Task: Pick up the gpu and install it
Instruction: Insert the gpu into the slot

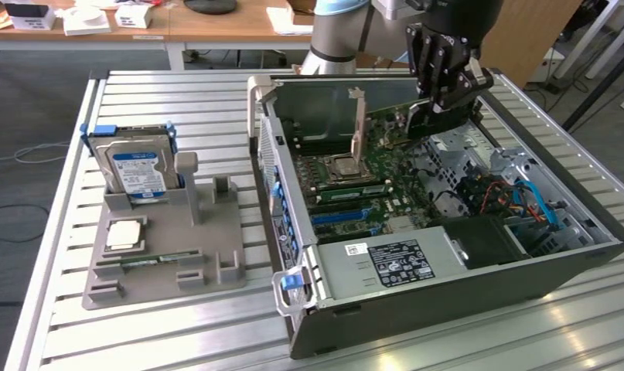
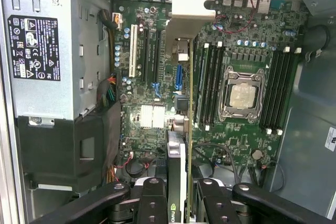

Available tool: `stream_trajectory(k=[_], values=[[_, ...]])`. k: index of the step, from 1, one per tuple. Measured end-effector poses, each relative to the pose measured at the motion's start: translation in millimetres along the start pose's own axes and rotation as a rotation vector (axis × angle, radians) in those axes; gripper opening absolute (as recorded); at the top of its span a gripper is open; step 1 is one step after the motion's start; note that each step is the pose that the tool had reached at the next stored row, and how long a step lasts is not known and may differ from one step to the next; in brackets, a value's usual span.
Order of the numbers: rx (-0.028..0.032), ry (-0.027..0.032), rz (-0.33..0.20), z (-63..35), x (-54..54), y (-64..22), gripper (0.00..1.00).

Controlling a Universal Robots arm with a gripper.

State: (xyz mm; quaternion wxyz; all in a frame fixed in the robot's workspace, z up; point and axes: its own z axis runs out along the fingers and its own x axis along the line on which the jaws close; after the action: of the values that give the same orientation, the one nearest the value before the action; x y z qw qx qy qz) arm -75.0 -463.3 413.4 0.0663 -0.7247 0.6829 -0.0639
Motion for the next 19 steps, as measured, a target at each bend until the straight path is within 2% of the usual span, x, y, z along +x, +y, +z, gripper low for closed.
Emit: stream_trajectory(k=[9, 19], values=[[0.0007, 0.0000, 0.000, 2.0, 0.1, -1.0, 0.27], [0.0005, 0.0000, 0.000, 3.0, 0.4, -6.2, 0.27]])
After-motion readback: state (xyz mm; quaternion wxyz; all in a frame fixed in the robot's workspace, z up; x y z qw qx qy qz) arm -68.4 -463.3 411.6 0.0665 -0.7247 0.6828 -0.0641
